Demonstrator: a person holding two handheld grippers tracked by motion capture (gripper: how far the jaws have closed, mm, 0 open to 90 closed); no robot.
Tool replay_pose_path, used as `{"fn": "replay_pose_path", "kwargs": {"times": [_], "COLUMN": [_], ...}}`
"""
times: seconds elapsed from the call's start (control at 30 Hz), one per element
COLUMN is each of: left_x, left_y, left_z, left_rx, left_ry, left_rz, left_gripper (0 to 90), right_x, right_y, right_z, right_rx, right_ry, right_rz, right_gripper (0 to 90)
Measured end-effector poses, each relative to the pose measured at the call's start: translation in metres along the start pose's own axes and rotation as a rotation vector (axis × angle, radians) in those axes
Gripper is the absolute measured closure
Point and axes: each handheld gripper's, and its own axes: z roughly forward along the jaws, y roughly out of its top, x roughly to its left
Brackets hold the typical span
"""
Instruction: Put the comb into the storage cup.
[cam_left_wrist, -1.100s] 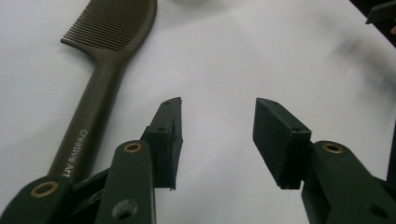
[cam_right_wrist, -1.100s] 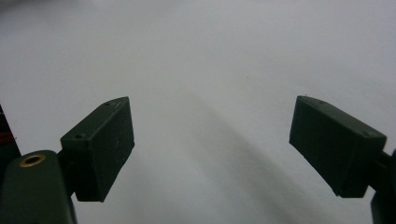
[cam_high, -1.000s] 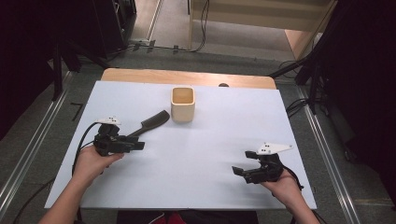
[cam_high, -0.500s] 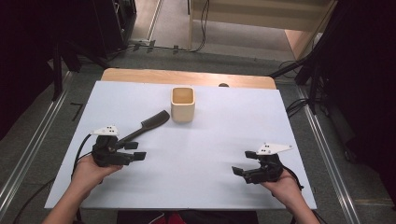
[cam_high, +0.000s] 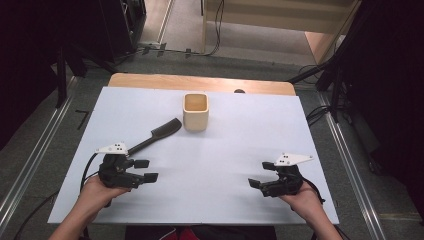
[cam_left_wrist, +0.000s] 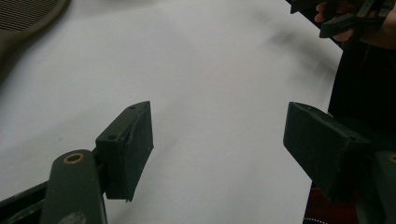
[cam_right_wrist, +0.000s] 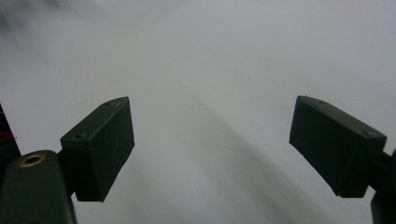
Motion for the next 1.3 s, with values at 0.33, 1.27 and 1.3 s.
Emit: {"fn": "replay_pose_path", "kwargs": {"times": [0.33, 1.27, 1.3], "left_x": [-0.004, 0.021, 0.023], "left_y": [-0.001, 0.011, 0.012], "left_z": [0.002, -0.019, -0.02], "left_rx": [0.03, 0.039, 0.038], "left_ry": [-0.017, 0.082, 0.082], "left_rz": [0.009, -0.007, -0.006], "left_gripper": [25.0, 27.9, 27.8], "right_x": [0.0, 0.0, 0.0], "right_y": [0.0, 0.0, 0.0], "right_z": [0.001, 0.002, 0.002], "right_rx": [0.006, 0.007, 0.007], "right_ry": [0.001, 0.005, 0.006], "right_rz": [-0.001, 0.0, 0.0], "right_gripper": [12.3, 12.3, 12.3]}}
